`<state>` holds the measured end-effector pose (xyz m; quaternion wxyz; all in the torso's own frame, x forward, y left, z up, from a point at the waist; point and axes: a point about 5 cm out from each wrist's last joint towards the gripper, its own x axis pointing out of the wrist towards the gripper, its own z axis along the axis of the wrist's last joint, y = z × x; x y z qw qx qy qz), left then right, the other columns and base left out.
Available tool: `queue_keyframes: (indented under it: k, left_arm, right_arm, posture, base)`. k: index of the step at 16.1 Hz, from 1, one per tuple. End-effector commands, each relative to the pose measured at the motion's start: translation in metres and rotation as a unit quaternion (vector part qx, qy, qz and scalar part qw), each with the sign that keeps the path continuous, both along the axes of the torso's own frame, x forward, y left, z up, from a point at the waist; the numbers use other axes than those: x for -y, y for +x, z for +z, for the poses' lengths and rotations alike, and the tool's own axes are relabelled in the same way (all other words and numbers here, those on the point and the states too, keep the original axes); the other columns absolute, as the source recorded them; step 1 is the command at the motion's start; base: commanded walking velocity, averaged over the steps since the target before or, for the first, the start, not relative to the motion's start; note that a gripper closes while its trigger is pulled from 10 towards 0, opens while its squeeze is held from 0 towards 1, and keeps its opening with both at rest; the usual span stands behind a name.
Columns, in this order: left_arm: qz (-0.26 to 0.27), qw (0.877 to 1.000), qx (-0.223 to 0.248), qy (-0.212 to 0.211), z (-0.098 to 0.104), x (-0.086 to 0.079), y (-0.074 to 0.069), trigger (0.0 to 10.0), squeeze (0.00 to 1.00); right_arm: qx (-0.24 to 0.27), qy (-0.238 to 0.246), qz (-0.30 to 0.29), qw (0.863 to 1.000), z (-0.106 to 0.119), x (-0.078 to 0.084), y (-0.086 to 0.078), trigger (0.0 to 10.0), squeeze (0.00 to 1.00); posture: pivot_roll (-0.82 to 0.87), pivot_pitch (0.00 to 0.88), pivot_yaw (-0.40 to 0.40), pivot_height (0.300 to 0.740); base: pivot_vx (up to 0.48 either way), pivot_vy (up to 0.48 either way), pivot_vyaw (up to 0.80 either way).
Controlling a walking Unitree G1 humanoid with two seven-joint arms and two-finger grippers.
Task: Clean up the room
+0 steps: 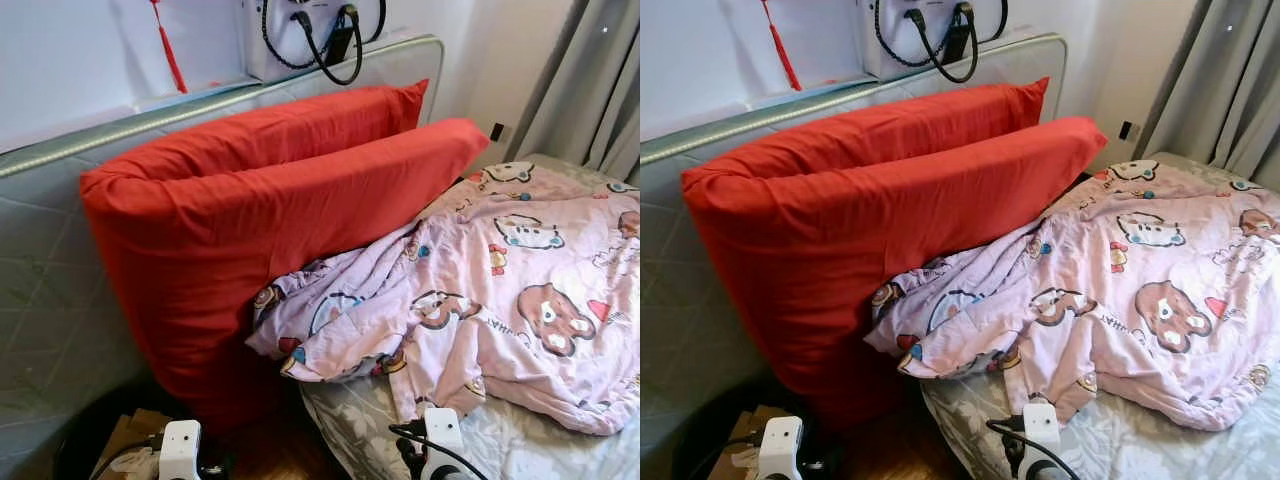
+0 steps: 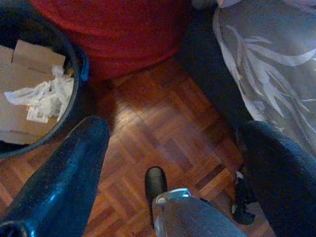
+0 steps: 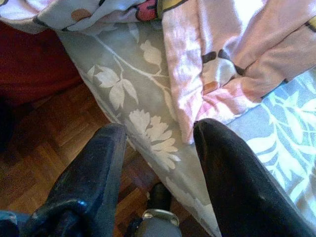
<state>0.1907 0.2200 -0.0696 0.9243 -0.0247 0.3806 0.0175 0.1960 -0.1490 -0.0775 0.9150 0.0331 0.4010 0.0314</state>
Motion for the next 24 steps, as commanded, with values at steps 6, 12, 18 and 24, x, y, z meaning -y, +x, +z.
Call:
queue_keyframes:
  k: [6,12,18,24]
  left_arm:
    - [0.022,0.992,0.126,0.009,0.021,0.002,0.021,10.0,0.00]
    - [-0.016,0.931,0.363,0.022,0.100,0.018,0.090,10.0,0.00]
    - [-0.029,0.924,0.380,0.014,0.103,0.021,0.083,10.0,0.00]
    - [-0.035,0.930,0.366,-0.003,0.101,0.026,0.084,10.0,0.00]
  right_arm:
    - [0.166,0.006,-0.037,0.985,0.041,0.012,0.050,10.0,0.00]
    - [0.252,0.001,-0.053,0.966,0.056,0.013,0.052,10.0,0.00]
    - [0.282,0.002,-0.065,0.957,0.058,0.011,0.044,10.0,0.00]
    - [0.285,0.003,-0.076,0.956,0.062,0.012,0.051,10.0,0.00]
  posture:
    - [0.04,0.000,-0.025,0.740]
    - [0.03,0.000,-0.025,0.740]
    - [0.04,0.000,-0.029,0.740]
    - [0.04,0.000,-0.024,0.740]
  base:
    - [0.000,0.000,0.00]
    - [0.000,0.000,0.00]
    - [0.000,0.000,0.00]
    - [0.000,0.080,0.00]
